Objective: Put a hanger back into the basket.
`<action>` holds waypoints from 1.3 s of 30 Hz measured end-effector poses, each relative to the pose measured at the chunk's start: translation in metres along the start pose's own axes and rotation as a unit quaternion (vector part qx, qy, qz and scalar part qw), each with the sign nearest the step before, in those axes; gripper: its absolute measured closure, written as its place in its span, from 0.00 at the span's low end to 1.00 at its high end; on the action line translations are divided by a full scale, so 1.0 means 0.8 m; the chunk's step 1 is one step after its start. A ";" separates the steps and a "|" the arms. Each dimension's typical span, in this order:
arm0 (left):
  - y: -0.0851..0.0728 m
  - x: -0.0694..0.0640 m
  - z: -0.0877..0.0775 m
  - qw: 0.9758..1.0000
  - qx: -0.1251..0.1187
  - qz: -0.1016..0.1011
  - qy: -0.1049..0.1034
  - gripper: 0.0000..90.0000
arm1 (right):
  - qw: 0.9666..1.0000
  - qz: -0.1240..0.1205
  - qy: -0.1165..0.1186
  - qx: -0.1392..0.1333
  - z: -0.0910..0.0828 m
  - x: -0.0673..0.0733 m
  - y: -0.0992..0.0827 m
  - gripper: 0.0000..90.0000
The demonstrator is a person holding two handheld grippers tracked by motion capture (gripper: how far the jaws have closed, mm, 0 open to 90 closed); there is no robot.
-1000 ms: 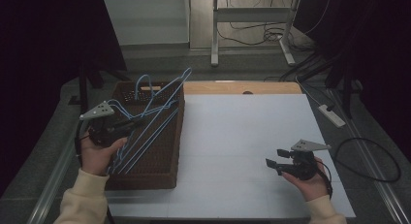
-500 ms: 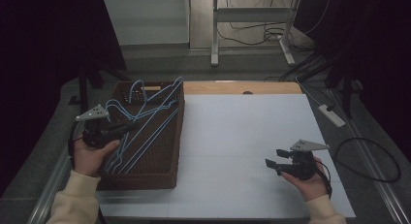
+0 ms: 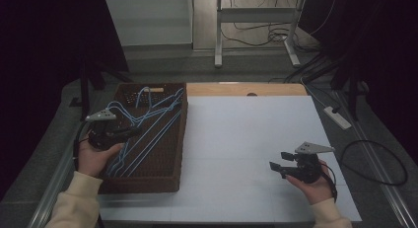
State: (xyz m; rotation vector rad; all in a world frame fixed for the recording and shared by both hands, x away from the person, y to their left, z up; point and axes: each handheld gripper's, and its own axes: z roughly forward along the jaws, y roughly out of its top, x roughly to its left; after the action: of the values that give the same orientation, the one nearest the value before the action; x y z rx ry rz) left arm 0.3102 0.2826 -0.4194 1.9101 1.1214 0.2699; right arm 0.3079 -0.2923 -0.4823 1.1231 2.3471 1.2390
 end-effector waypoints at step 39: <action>-0.020 0.036 0.050 0.978 0.156 -0.051 0.126 0.95 | 1.000 0.000 0.002 0.005 0.003 0.000 0.000 0.39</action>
State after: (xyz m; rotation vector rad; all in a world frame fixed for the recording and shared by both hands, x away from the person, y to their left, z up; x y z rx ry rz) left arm 0.3391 0.2855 -0.4619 2.1240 1.5007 0.2998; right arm 0.3093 -0.2913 -0.4836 1.1244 2.3591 1.2324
